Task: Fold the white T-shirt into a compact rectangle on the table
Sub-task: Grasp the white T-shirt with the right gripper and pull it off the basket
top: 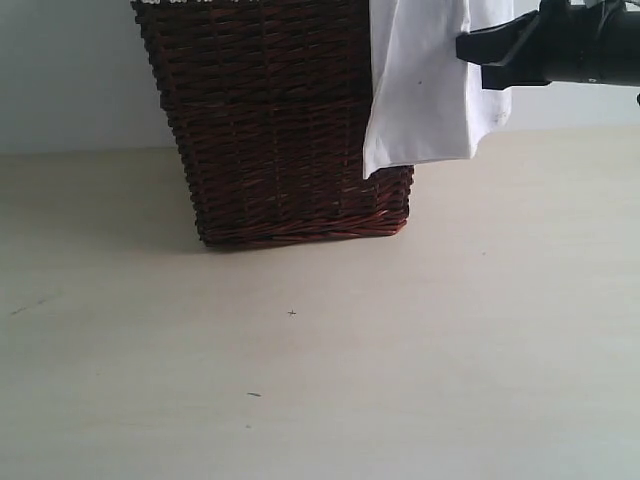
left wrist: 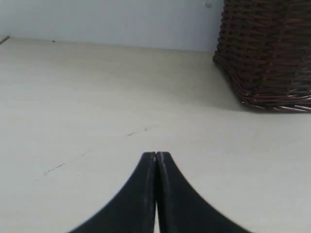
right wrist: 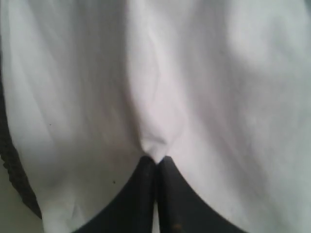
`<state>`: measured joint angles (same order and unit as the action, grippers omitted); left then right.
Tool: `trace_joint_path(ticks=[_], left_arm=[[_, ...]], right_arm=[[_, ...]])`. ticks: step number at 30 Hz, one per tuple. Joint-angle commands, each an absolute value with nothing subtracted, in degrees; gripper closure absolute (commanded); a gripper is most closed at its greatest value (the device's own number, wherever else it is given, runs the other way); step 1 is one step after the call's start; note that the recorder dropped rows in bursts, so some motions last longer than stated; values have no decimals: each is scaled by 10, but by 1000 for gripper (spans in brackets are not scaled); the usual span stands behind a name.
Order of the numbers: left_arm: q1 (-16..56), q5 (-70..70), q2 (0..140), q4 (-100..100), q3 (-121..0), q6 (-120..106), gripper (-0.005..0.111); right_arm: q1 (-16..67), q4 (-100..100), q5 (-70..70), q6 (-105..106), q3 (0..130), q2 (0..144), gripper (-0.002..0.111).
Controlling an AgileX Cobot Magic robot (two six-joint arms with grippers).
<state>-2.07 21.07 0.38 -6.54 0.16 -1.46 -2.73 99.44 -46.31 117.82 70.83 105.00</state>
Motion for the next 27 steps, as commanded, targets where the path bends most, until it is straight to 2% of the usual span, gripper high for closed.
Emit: trace_joint_path(ticks=[1, 15, 27], left_arm=[[-22, 205, 0, -67, 0, -13, 107], [-22, 205, 0, -67, 0, -13, 107], [-22, 205, 0, -67, 0, -13, 107]], right_arm=[[-27, 999, -472, 1184, 712, 1026, 108], [-27, 999, -472, 1206, 728, 838, 108], [-27, 999, -438, 1206, 985, 781, 108]])
